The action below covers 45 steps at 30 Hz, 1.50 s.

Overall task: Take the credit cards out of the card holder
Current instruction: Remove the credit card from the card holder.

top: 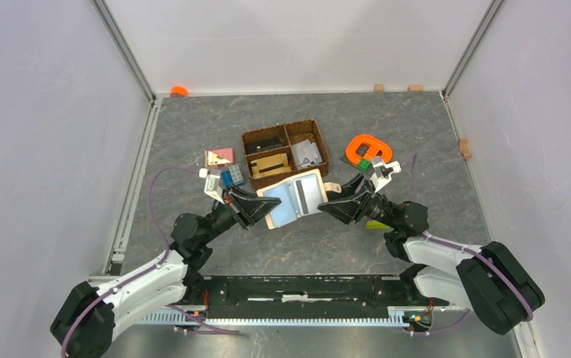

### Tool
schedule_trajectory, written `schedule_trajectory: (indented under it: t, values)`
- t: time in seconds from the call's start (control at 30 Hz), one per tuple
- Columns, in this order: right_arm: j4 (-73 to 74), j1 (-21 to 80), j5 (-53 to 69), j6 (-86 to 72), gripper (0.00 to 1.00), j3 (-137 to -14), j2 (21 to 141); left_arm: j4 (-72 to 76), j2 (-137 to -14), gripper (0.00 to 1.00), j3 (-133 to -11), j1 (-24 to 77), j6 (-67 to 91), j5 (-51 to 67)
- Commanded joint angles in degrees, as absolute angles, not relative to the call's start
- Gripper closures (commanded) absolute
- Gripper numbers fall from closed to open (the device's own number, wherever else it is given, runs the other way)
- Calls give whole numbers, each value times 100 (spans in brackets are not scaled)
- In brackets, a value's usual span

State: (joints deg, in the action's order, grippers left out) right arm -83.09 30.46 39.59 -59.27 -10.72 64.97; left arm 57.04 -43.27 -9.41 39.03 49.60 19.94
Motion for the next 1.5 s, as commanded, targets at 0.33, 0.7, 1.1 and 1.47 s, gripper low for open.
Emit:
schedule_trajectory:
  t: [0.33,0.7,1.1,1.47]
  values:
    - [-8200,3057,4017,-5692,57,-1246,6695,6517,-4762,98,-1116,3920,4930,2402]
    - [-7822,3059,4008,-5450,82,-1298,6558,6029,-4549,98,-1123,3920,4781,2119]
    - [-7499,2834,3940,-5404,100,-1282,6692,2195,-3595,63,-1552,3914,4349,-766]
    - [-5507,2703,3160,-4302,100,-1397,6088,2916,-3167,44,-1243,3920,4291,-278]
